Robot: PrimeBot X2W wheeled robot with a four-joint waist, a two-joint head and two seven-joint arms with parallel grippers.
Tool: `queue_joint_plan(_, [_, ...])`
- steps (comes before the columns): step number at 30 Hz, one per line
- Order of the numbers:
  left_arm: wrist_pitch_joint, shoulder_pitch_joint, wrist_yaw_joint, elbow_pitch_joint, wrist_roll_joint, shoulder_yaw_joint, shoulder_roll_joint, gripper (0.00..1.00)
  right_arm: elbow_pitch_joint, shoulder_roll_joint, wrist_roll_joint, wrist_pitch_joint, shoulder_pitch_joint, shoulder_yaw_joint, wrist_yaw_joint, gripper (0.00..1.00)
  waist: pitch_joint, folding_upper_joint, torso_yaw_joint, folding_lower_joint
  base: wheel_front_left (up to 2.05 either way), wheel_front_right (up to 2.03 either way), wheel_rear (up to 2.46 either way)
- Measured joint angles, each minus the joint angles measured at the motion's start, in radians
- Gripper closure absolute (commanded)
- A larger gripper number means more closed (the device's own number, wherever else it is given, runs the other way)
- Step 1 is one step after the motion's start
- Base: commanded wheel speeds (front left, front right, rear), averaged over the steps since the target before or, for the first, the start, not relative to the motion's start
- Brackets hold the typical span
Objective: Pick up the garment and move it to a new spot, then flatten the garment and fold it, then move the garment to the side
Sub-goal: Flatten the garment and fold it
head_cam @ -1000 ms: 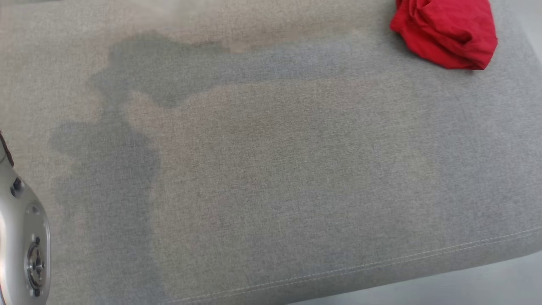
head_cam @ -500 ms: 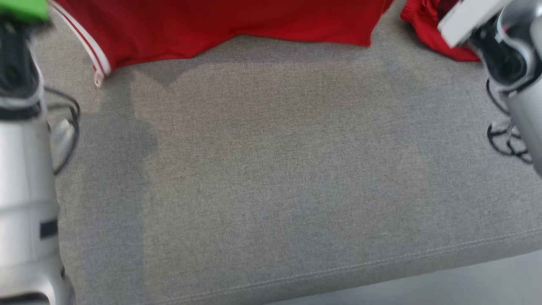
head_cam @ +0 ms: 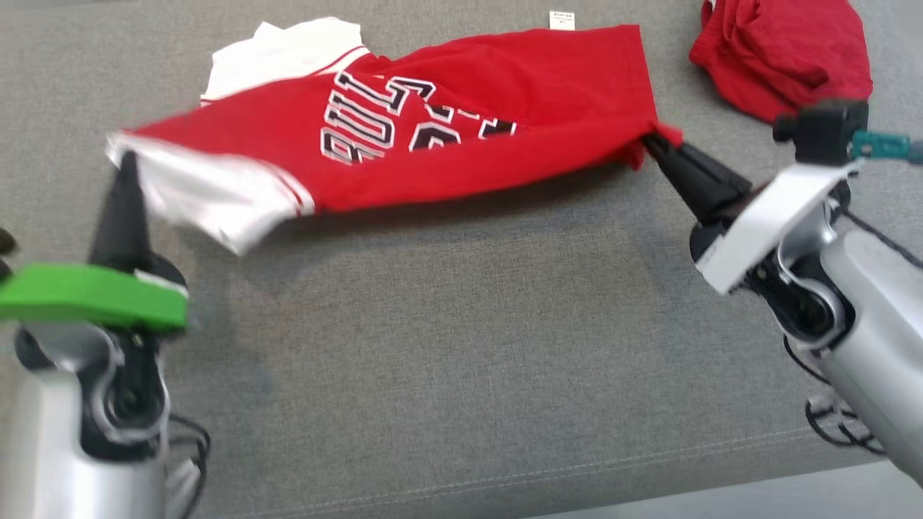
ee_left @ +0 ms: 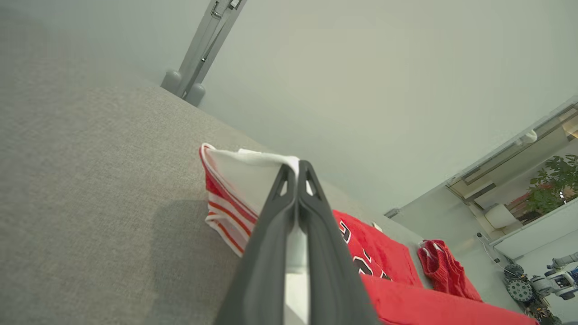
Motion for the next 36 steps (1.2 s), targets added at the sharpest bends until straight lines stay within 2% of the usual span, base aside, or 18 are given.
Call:
queue_joint_plan(4, [0.024, 0.146, 0.001, -0.036, 0.002, -0.04, -0.005, 1.0, -0.018, -0.043, 0.013, 0.0, 0.092, 0.012, 0.0, 1.0, -0.023, 0.0, 0.004, 0.0, 0.0, 0.0, 0.0])
queue_joint_plan(11, [0.051, 0.363, 0.027, -0.074, 0.027, -0.059, 0.009, 1.0, -0.049, -0.076, 0.021, -0.009, 0.207, 0.026, 0.0, 1.0, -0.041, 0.0, 0.006, 0.0, 0.0, 0.0, 0.0])
queue_joint_plan(20, [0.091, 0.503, 0.026, -0.179, -0.006, -0.086, 0.01, 1.0, -0.056, -0.108, 0.041, -0.015, 0.357, 0.039, -0.018, 1.0, -0.053, 0.0, 0.035, 0.0, 0.0, 0.0, 0.0])
queue_joint_plan(23, [0.09, 0.539, 0.025, -0.235, -0.063, -0.06, -0.009, 1.0, -0.063, -0.127, 0.044, -0.031, 0.382, 0.027, -0.032, 1.0, -0.061, 0.0, 0.044, 0.0, 0.0, 0.0, 0.0])
queue_joint_plan(30, [0.106, 0.594, 0.016, -0.366, -0.15, -0.018, -0.009, 1.0, -0.079, -0.169, 0.059, -0.048, 0.422, 0.0, -0.056, 1.0, -0.085, 0.0, 0.066, 0.0, 0.0, 0.0, 0.0])
queue_joint_plan(36, [0.155, 0.702, 0.018, -0.372, -0.163, -0.033, -0.002, 1.0, -0.095, -0.193, 0.086, -0.02, 0.454, 0.01, -0.063, 1.0, -0.088, 0.0, 0.074, 0.0, 0.0, 0.0, 0.0])
